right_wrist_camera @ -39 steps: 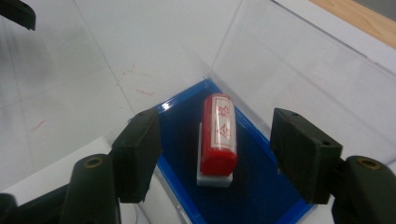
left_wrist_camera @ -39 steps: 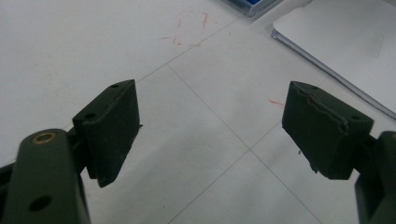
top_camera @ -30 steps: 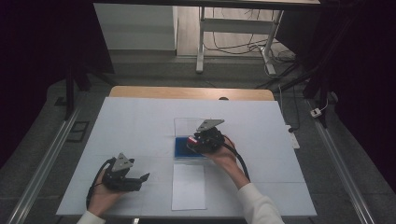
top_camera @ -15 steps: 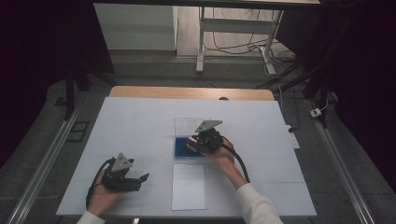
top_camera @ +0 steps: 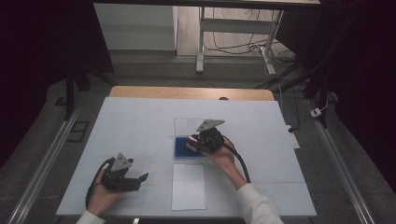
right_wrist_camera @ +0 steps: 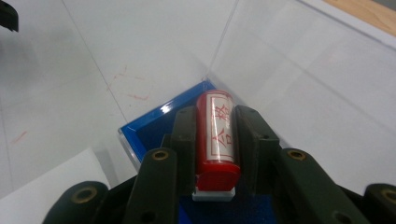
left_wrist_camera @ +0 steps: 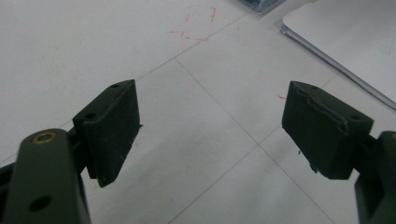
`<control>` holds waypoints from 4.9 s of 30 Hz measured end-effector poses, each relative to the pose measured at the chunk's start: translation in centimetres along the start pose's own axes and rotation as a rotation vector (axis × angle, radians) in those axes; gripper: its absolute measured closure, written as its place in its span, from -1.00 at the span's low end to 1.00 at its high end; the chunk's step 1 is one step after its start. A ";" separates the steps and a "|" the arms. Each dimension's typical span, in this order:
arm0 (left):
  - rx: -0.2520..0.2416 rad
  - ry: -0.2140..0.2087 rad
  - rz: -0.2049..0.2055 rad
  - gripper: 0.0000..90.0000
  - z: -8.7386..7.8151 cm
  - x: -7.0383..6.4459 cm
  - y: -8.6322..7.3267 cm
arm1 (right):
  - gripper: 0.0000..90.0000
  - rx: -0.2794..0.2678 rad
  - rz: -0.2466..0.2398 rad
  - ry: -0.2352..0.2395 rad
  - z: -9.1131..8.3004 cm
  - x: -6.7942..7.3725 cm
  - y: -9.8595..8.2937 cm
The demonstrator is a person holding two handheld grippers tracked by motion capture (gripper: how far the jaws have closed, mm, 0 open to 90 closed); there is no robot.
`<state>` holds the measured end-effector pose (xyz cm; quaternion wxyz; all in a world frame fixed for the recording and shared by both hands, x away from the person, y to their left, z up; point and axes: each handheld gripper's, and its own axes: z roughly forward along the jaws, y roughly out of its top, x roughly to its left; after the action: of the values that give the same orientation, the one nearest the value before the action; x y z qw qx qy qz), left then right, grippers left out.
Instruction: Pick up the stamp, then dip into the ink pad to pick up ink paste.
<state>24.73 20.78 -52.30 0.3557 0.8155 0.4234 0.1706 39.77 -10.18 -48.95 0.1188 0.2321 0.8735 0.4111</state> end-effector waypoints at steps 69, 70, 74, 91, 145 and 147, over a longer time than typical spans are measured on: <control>0.007 0.002 0.009 -0.55 0.0 0.1 -0.2 | 0.54 0.001 -0.025 -0.024 -1.7 0.3 0.1; 0.007 0.003 0.010 -0.55 0.0 0.1 -0.2 | 0.54 0.005 -0.028 -0.028 -1.7 0.3 0.0; 0.012 0.002 0.010 -0.55 0.1 0.2 -0.2 | 0.54 0.012 -0.027 -0.028 -1.2 0.1 -0.1; 0.019 0.005 0.017 -0.55 0.1 0.2 -0.3 | 0.54 0.038 -0.030 -0.046 -0.2 -0.1 -0.6; 0.049 -0.005 0.021 -0.54 0.3 -0.2 -0.4 | 0.57 0.131 -0.051 -0.084 0.2 0.4 -0.3; 0.050 -0.006 0.023 -0.54 0.3 -0.2 -0.4 | 0.56 0.132 -0.052 -0.084 0.3 0.4 -0.3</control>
<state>24.55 20.66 -52.78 0.3344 0.8294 0.4172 0.1617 39.42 -9.94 -49.32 0.1503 0.2336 0.8987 0.3395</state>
